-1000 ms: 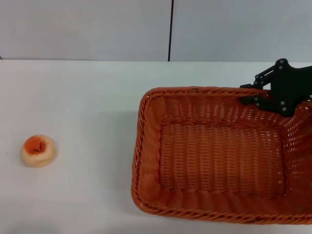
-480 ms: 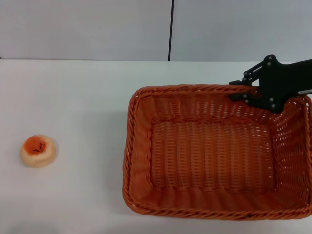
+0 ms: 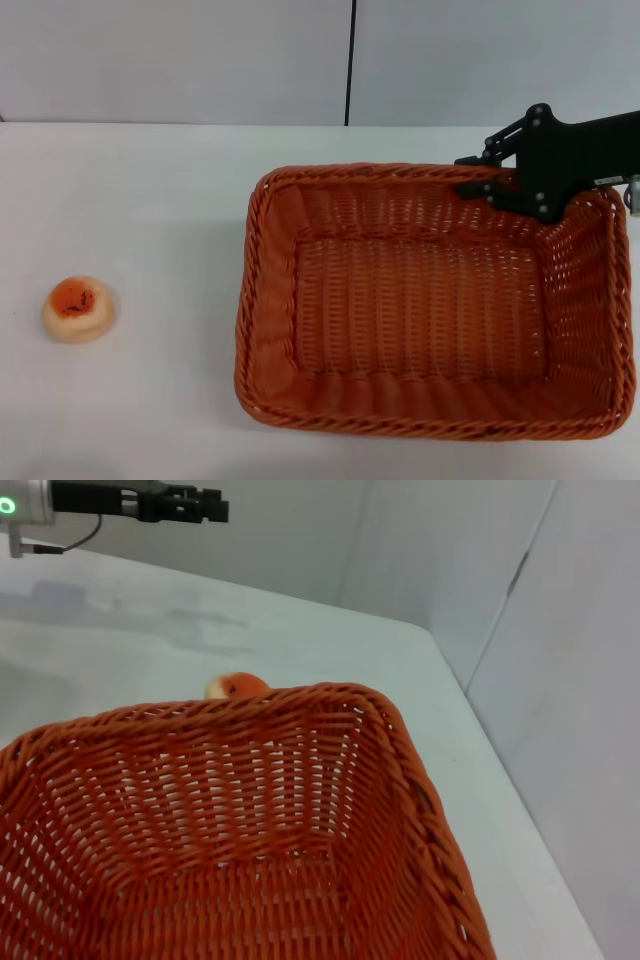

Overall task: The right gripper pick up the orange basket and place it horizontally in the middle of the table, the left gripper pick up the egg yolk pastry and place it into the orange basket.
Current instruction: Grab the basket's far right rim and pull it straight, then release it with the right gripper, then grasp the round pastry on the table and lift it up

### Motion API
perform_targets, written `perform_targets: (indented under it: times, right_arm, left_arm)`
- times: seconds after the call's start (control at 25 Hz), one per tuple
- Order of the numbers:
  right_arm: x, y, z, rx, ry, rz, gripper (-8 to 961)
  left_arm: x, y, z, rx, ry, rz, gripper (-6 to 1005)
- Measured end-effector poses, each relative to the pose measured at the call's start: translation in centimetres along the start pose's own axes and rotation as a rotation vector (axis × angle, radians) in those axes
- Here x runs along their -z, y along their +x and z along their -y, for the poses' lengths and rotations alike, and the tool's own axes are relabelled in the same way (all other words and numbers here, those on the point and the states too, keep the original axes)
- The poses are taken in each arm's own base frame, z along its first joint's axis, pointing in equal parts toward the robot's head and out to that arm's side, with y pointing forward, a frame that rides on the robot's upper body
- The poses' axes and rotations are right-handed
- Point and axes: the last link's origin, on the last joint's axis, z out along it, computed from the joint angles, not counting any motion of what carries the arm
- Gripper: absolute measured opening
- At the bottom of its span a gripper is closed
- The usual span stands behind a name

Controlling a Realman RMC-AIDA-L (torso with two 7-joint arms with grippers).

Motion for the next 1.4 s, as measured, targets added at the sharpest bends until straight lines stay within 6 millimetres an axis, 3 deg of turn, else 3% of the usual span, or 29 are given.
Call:
perform_targets:
  times: [0.92, 1.16, 1.32, 1.4]
  right_arm:
    - [-0.9, 0.3, 0.1, -0.001, 0.069, -0.022, 261]
    - [-0.8, 0.4, 0.0, -0.007, 0.095, -0.01, 479]
    - [0.4, -0.2, -0.1, -0.024, 0.167, 0.086, 551]
    - [2.3, -0.9, -0.7, -0.052, 0.282, 0.234, 569]
  left_arm:
    - [-0.1, 0.0, 0.1, -0.002, -0.002, 0.0, 782]
    - [-0.1, 0.0, 0.0, 0.0, -0.002, -0.002, 781]
    - [-0.1, 0.0, -0.2, 0.009, -0.023, 0.002, 781]
    - [0.0, 0.0, -0.3, 0.015, -0.04, 0.009, 781]
